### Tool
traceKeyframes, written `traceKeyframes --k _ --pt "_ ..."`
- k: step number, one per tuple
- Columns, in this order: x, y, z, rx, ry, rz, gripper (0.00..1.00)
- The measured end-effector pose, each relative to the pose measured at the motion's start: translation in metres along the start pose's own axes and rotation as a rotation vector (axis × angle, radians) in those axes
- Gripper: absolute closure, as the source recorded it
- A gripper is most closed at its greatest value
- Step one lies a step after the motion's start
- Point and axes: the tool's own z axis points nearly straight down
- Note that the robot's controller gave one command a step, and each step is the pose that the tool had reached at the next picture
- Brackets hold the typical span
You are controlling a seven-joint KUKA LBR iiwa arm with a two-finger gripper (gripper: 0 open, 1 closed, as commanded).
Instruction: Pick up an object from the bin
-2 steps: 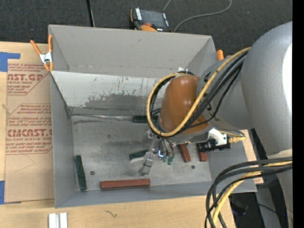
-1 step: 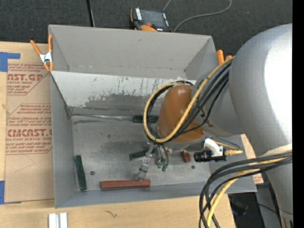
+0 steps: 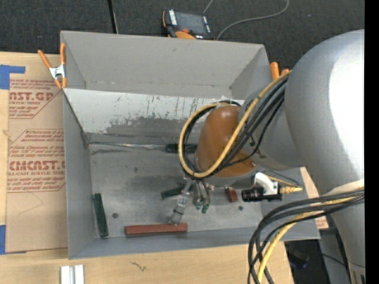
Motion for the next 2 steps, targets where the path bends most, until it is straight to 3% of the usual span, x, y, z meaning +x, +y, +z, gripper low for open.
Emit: traceKeyframes --k 1,2 --pt "0.000 0.000 -0.001 -0.001 -0.001 0.000 1.00" --pt "0.000 0.001 -0.044 -0.001 -0.003 -0.001 1.00"
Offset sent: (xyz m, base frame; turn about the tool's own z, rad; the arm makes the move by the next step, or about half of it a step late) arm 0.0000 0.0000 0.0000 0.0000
